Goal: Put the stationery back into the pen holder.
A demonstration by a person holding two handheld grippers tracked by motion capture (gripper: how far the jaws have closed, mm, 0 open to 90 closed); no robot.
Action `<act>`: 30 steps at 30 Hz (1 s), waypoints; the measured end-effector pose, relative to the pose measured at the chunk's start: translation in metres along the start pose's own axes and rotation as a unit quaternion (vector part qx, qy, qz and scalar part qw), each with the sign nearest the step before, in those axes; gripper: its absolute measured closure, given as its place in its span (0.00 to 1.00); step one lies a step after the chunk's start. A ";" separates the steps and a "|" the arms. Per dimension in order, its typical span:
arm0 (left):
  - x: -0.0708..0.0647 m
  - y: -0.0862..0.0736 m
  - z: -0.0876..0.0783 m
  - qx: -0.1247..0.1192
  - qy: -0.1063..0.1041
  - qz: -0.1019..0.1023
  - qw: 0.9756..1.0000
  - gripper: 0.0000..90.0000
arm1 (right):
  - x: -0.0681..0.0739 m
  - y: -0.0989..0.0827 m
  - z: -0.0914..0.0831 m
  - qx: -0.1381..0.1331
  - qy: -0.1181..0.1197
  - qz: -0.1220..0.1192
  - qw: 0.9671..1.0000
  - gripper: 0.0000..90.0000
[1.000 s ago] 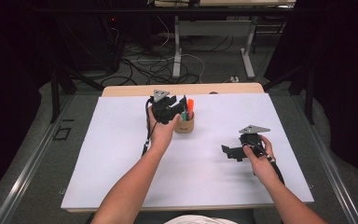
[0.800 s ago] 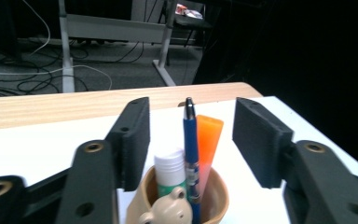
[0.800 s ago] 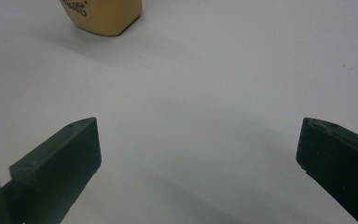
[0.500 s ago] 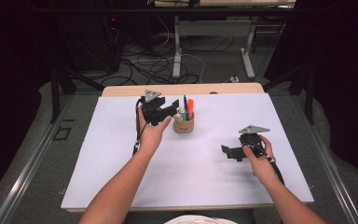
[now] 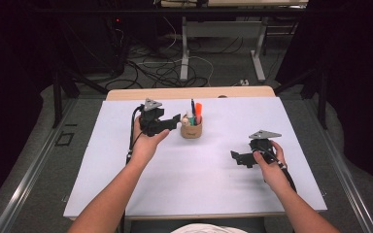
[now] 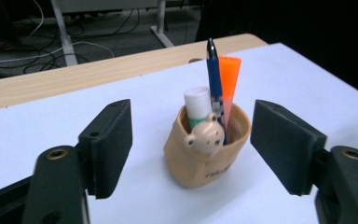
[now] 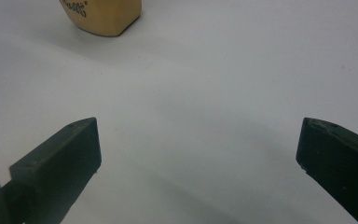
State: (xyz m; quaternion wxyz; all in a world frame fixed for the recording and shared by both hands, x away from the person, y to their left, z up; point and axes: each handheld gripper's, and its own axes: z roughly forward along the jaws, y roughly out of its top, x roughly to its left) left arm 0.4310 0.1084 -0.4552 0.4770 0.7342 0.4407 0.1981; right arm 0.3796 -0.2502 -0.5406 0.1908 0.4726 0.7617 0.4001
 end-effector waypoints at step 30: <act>0.067 -0.076 -0.060 0.055 0.057 -0.045 0.996 0.02 | -0.002 0.001 -0.001 -0.001 -0.007 -0.003 1.000 0.00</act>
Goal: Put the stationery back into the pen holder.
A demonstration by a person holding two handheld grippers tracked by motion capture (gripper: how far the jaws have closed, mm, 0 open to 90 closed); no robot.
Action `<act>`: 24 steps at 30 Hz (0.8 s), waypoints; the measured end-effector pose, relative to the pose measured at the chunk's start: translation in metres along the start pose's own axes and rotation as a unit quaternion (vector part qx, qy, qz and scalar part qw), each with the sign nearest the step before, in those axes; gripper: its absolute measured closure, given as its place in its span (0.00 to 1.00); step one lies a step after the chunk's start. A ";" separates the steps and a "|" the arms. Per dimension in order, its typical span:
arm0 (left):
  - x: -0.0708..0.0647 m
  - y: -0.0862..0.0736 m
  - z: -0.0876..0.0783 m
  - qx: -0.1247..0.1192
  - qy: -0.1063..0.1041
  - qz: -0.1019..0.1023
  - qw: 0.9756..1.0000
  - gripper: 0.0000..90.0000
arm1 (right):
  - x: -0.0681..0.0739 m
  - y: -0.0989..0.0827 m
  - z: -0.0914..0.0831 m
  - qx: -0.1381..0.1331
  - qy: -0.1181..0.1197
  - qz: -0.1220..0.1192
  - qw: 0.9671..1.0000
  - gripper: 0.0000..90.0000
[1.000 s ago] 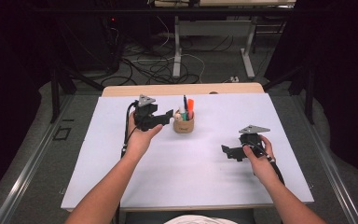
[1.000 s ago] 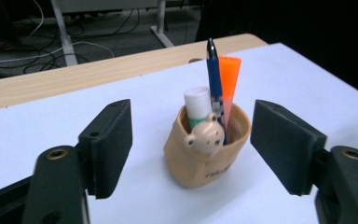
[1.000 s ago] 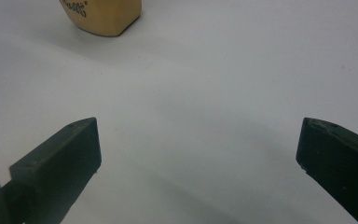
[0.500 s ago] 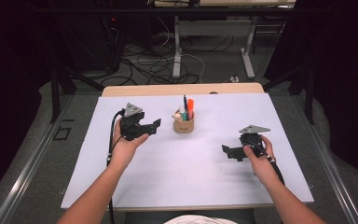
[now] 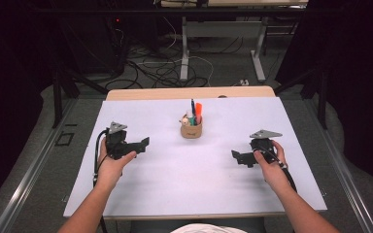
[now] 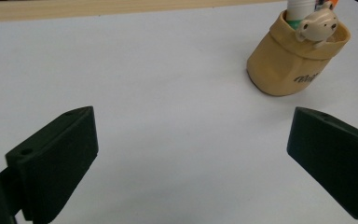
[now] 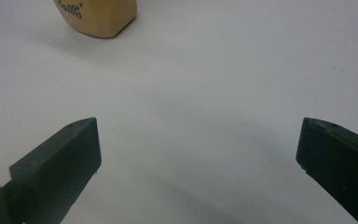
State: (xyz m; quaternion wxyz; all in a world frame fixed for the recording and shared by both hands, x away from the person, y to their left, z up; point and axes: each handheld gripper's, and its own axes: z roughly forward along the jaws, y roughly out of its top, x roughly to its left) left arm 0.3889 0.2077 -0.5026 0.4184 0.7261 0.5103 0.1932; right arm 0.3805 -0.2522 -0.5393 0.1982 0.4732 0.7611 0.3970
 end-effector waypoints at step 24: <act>0.027 -0.034 0.000 0.013 0.021 -0.031 0.999 0.00 | 0.000 -0.002 0.003 0.008 0.001 -0.004 1.000 0.00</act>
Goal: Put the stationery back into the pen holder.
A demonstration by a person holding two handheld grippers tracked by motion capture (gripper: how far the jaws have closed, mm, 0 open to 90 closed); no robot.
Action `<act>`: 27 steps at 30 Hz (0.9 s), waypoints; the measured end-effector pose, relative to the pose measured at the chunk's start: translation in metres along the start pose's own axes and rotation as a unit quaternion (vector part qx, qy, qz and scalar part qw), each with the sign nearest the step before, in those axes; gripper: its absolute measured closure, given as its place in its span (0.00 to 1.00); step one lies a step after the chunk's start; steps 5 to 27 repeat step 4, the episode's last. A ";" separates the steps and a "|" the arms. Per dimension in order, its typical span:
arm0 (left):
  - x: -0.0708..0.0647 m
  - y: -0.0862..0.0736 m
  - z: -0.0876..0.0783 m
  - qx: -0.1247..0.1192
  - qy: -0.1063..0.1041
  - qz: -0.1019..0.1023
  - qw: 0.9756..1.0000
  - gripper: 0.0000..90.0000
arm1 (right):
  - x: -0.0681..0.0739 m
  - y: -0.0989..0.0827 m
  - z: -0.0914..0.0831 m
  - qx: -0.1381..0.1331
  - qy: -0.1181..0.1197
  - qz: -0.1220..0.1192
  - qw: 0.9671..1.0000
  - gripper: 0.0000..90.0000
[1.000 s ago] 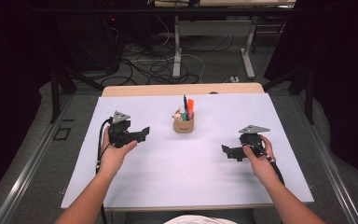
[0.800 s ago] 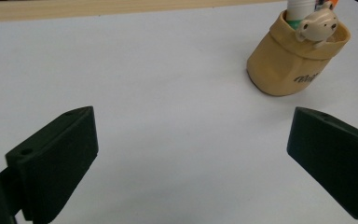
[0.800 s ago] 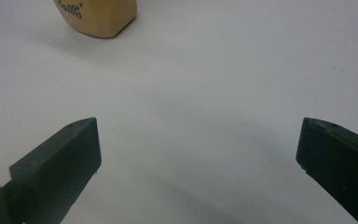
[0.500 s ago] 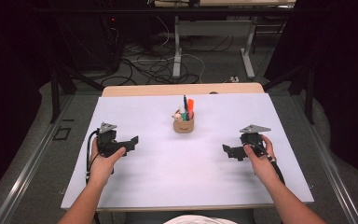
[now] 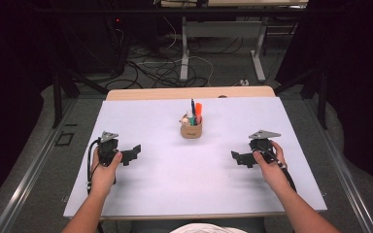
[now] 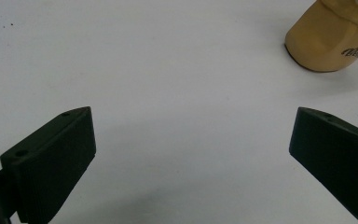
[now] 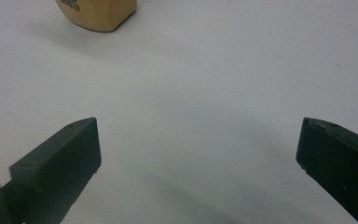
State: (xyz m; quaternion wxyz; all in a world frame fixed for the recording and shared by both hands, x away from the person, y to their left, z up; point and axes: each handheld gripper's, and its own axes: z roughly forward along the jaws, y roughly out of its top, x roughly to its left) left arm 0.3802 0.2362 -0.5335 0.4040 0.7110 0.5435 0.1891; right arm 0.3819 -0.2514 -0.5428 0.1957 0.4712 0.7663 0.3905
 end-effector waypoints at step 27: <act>0.000 0.000 0.000 -0.002 0.001 0.000 1.000 0.00 | 0.000 0.000 0.001 0.001 0.001 -0.005 1.000 0.00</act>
